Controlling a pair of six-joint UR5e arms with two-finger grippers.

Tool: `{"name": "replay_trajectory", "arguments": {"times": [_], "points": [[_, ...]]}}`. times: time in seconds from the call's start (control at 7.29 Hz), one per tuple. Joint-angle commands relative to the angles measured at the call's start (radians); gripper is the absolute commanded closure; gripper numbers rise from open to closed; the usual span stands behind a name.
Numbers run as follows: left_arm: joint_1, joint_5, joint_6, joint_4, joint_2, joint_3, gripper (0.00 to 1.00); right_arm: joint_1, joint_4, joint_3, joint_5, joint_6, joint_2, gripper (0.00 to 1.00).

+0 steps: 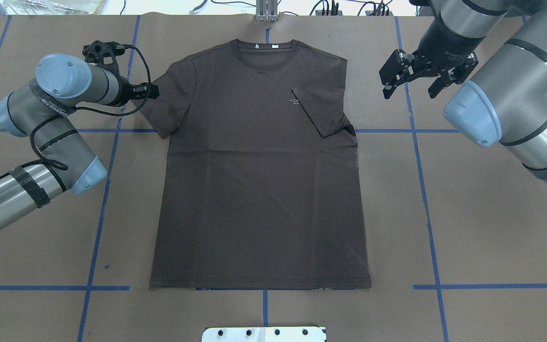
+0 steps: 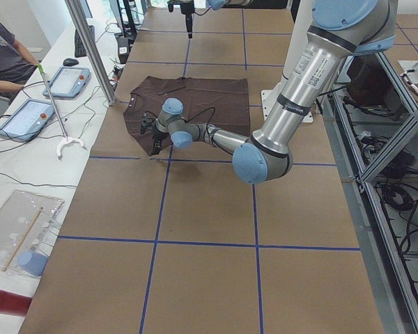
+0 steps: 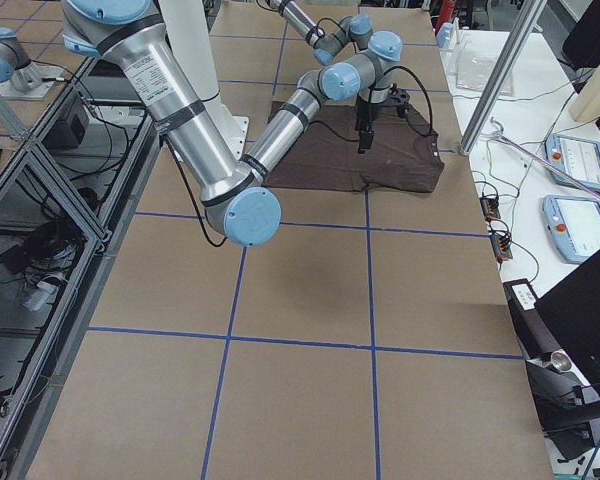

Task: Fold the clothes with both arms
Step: 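Position the left gripper over the sleeve nearest it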

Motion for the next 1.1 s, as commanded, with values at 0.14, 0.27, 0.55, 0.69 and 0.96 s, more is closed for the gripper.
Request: {"name": "replay_trajectory", "arguments": {"times": [0.14,0.27,0.55,0.69,0.96], "points": [[0.002,0.025,0.005,-0.043,-0.001,0.057,0.04,-0.003,0.010,-0.002,-0.001,0.006,0.003,0.00],[0.002,0.027,0.005,-0.043,-0.003,0.058,0.04,-0.003,0.010,-0.002,-0.001,0.008,0.006,0.00],[0.002,0.027,0.005,-0.043,-0.004,0.066,0.06,-0.003,0.011,0.001,0.000,0.008,0.007,0.00],[0.002,0.025,0.005,-0.043,-0.006,0.066,0.08,-0.003,0.011,0.001,0.000,0.008,0.009,0.00],[0.002,0.025,0.001,-0.043,-0.007,0.066,0.31,-0.003,0.010,-0.001,0.000,0.008,0.009,0.00]]}}
